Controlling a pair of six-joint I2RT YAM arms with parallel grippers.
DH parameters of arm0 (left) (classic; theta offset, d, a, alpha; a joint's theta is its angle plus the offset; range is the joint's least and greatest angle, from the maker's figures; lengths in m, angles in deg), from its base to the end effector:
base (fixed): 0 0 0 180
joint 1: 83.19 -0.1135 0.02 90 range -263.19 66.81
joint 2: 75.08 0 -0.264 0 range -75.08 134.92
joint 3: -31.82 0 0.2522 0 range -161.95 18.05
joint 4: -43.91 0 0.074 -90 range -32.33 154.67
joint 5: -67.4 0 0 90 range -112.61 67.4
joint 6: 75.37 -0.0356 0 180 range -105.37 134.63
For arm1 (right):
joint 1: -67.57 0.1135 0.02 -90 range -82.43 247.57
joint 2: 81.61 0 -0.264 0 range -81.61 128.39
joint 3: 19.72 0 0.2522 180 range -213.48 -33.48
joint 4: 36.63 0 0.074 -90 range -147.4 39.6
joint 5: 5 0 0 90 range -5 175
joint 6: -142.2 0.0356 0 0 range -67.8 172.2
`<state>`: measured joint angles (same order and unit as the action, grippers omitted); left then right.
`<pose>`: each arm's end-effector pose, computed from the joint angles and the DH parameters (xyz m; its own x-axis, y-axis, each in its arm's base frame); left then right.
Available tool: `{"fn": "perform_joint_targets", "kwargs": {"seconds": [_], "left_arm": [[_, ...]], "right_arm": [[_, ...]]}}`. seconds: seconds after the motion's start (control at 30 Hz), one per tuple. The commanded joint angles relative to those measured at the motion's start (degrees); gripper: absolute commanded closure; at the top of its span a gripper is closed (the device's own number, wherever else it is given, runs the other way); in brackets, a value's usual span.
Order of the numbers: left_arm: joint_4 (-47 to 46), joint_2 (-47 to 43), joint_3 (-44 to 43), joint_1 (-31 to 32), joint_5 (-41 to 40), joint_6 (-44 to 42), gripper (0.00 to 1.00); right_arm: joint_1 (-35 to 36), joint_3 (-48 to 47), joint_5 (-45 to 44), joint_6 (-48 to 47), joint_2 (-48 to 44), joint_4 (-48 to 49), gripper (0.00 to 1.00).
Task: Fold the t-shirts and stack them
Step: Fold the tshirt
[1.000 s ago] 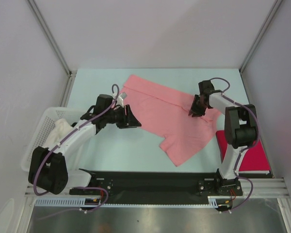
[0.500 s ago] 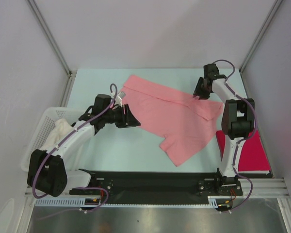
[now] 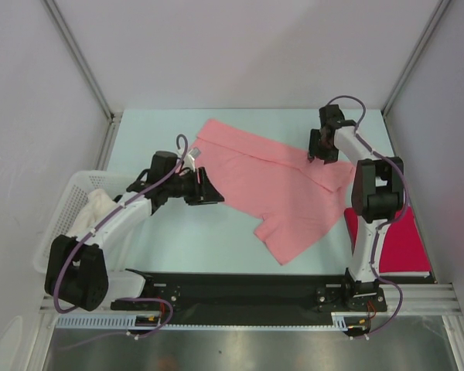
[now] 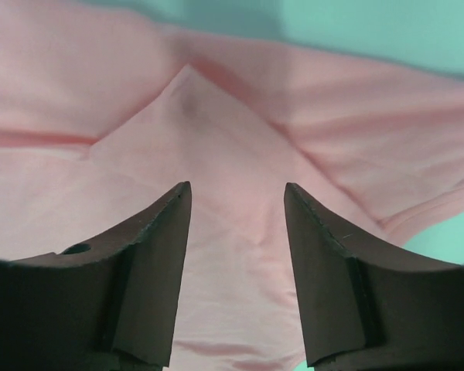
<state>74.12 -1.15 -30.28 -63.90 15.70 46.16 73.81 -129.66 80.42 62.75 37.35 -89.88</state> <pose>0.2471 -0.1098 0.2472 -0.9015 -0.1193 -0.4160 0.2608 0.6174 -0.7421 0.4455 0.0459 0.2080 -0.8781 0.0876 -0.4704 0.0909 0.9957 0.0157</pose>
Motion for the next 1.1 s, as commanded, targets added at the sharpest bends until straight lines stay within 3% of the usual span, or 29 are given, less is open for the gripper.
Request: {"fn": "perform_joint_targets", "kwargs": {"seconds": [0.0,0.1,0.23,0.33,0.5,0.67,0.9,1.07], "left_arm": [[-2.91,-0.02,1.4,-0.48,2.3,0.64,0.54],[-4.4,0.33,2.19,-0.39,2.74,0.64,0.54],[-8.09,2.44,0.88,0.04,2.39,0.02,0.52],[-12.22,5.69,-1.67,0.92,0.9,0.46,0.5],[-21.97,13.41,-7.8,4.78,-5.49,4.5,0.44],[-34.52,23.96,-14.32,9.62,-9.64,8.01,0.44],[-36.22,46.55,-38.63,14.9,-11.41,6.88,0.49],[-39.04,57.26,-48.06,17.71,-15.88,5.56,0.47]], "right_arm": [[-2.8,-4.54,-1.74,-2.2,1.8,-2.16,0.47],[-4.65,-2.36,-0.7,1.74,-0.29,-2.97,0.57],[-11.14,5.9,7.55,7.54,-6.27,-0.07,0.58],[-14.49,12.32,13.62,11.86,-11.54,1.16,0.57],[-20.29,22.6,20.9,15.73,-19.45,5.72,0.47],[-22.41,32.54,26.81,18.89,-23.59,12.23,0.46],[-22.67,39.31,31.03,20.92,-26.14,20.06,0.56],[-23.73,41.34,31.91,21.45,-27.64,21.03,0.57]]}}
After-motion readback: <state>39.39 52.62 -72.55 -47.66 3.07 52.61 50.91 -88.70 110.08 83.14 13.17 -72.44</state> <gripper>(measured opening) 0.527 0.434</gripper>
